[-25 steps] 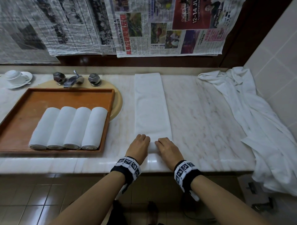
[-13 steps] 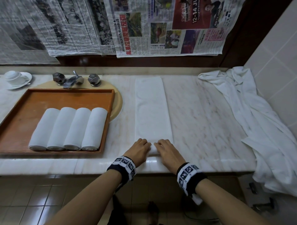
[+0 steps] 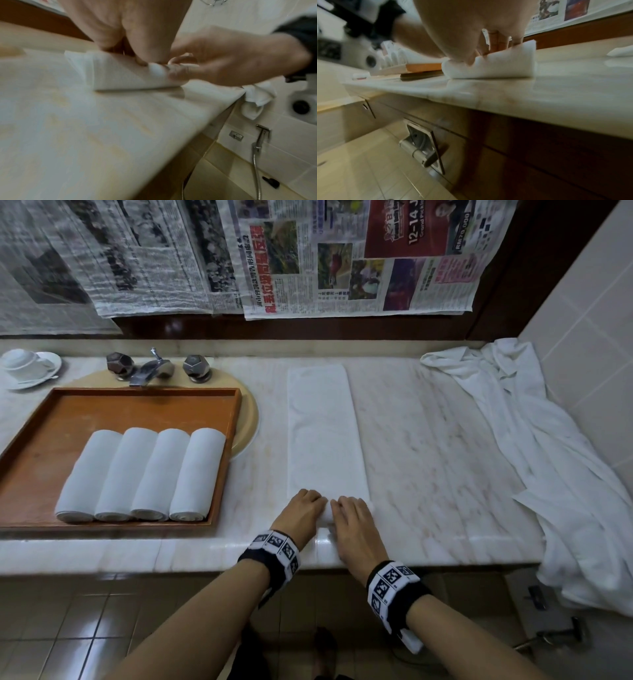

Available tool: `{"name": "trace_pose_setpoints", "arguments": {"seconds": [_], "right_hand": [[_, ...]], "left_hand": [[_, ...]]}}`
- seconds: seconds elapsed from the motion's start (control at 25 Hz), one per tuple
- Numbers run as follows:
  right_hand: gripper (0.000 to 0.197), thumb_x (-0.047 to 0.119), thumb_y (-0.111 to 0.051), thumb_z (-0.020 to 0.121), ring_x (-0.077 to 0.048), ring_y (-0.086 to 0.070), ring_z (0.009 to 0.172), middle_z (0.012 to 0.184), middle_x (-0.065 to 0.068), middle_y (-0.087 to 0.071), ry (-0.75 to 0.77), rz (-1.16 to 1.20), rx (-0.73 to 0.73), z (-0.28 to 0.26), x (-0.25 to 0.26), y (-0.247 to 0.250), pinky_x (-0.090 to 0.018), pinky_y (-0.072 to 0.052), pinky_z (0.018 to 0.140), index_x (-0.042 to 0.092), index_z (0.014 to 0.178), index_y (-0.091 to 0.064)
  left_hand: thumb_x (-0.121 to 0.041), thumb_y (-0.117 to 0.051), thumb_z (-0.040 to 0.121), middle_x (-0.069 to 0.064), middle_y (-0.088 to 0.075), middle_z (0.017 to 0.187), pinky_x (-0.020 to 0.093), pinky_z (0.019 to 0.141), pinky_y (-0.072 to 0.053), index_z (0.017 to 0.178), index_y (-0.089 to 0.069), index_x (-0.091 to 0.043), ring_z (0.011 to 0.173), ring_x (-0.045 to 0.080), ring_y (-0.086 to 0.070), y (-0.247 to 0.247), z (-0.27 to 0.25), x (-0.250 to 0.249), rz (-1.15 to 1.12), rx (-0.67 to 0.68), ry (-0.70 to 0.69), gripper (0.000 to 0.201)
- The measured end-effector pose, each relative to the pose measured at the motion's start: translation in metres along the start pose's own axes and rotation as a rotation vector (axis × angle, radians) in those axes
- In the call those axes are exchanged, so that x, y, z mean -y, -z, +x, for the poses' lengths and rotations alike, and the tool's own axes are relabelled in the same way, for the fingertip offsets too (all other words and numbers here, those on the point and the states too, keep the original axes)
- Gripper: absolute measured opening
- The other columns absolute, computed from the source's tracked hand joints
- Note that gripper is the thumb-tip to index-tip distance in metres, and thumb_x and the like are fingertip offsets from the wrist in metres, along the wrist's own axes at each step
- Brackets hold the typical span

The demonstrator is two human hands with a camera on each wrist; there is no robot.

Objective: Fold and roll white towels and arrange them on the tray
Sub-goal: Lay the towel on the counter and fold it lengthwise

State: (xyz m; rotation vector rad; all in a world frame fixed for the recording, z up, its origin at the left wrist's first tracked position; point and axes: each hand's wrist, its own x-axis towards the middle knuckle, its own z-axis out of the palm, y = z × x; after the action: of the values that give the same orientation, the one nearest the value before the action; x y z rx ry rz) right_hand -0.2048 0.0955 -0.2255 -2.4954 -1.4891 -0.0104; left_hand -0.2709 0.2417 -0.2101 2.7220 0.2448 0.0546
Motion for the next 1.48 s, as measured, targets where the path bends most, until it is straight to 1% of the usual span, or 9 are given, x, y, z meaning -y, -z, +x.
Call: {"name": "trace_pose_setpoints", "arguments": {"seconds": [0.12,0.28,0.44,0.76,0.84,1.0,1.2,1.36,1.48], "right_hand": [[0.070,0.002,-0.081,0.057,-0.032,-0.057,0.104,0.115,-0.016,-0.060,0.012,-0.023,0.024,0.005,-0.007,0.000,-0.044,-0.048,0.100,-0.002,0.123,-0.058],[0.059,-0.009,-0.059,0.075,-0.028,-0.045,0.122,0.129,-0.011,-0.051,-0.064,0.164,0.161,0.027,-0.014,0.017,-0.033,-0.030,0.111,0.004,0.132,-0.050],[0.058,-0.004,-0.049,0.085,-0.022,-0.037,0.126,0.135,-0.006,-0.045,-0.039,0.207,0.276,0.032,-0.021,0.023,-0.026,-0.022,0.110,0.011,0.140,-0.041],[0.057,0.008,-0.025,0.078,-0.032,-0.059,0.106,0.116,-0.015,-0.059,-0.044,0.016,0.140,0.015,-0.012,0.003,-0.046,-0.035,0.111,-0.001,0.126,-0.054],[0.052,0.006,-0.031,0.082,-0.029,-0.053,0.112,0.120,-0.011,-0.056,-0.069,0.093,0.118,0.023,-0.016,0.009,-0.039,-0.031,0.111,0.004,0.129,-0.052],[0.050,0.000,-0.047,0.085,-0.022,-0.043,0.114,0.123,-0.003,-0.050,-0.071,0.152,0.233,0.036,-0.024,0.018,-0.028,-0.025,0.104,0.013,0.133,-0.046],[0.049,0.006,-0.042,0.081,-0.028,-0.041,0.110,0.120,-0.014,-0.053,-0.032,-0.011,0.054,0.017,-0.016,0.007,-0.042,-0.041,0.104,0.002,0.128,-0.053],[0.052,0.009,-0.037,0.082,-0.036,-0.052,0.112,0.122,-0.020,-0.054,-0.017,-0.081,0.085,0.017,-0.013,-0.004,-0.050,-0.035,0.109,-0.005,0.130,-0.050],[0.051,0.000,-0.047,0.071,-0.032,-0.059,0.103,0.112,-0.014,-0.060,0.008,0.041,0.064,0.031,-0.022,0.001,-0.047,-0.045,0.102,-0.002,0.121,-0.058]], "left_hand": [[0.009,-0.048,0.085,0.011,-0.052,0.123,0.033,0.091,-0.047,0.115,-0.062,-0.002,0.112,0.026,-0.048,0.007,0.007,-0.007,0.054,-0.002,0.068,0.035],[0.017,-0.068,0.057,0.010,-0.060,0.100,0.031,0.066,-0.056,0.099,-0.067,-0.004,0.090,0.025,-0.056,-0.006,-0.018,-0.020,0.060,-0.203,0.032,0.047],[0.014,-0.074,0.053,0.011,-0.061,0.099,0.027,0.063,-0.055,0.103,-0.066,-0.002,0.095,0.021,-0.045,-0.017,-0.028,-0.019,0.015,-0.261,0.018,0.052],[0.016,-0.063,0.068,0.013,-0.061,0.102,0.038,0.075,-0.056,0.100,-0.068,0.000,0.098,0.029,-0.057,-0.005,-0.002,-0.009,0.007,-0.137,0.063,0.036],[0.015,-0.057,0.073,0.014,-0.059,0.109,0.036,0.080,-0.054,0.108,-0.065,0.000,0.101,0.030,-0.056,-0.002,0.000,-0.010,0.037,-0.130,0.082,0.039],[0.019,-0.060,0.059,0.015,-0.056,0.114,0.033,0.085,-0.054,0.117,-0.059,0.001,0.106,0.027,-0.049,-0.011,-0.027,-0.018,0.012,-0.216,-0.013,0.061],[0.021,-0.060,0.055,0.012,-0.057,0.109,0.031,0.082,-0.055,0.110,-0.063,0.001,0.104,0.023,-0.047,-0.011,-0.023,-0.015,0.008,-0.200,-0.022,0.059],[0.012,-0.049,0.079,0.015,-0.058,0.117,0.032,0.092,-0.048,0.118,-0.061,0.001,0.114,0.028,-0.051,0.003,0.004,-0.018,0.016,-0.097,0.065,0.042],[0.015,-0.065,0.062,0.015,-0.060,0.114,0.033,0.092,-0.052,0.115,-0.062,0.000,0.107,0.029,-0.055,-0.002,-0.003,-0.025,0.059,-0.167,0.103,0.055]]}}
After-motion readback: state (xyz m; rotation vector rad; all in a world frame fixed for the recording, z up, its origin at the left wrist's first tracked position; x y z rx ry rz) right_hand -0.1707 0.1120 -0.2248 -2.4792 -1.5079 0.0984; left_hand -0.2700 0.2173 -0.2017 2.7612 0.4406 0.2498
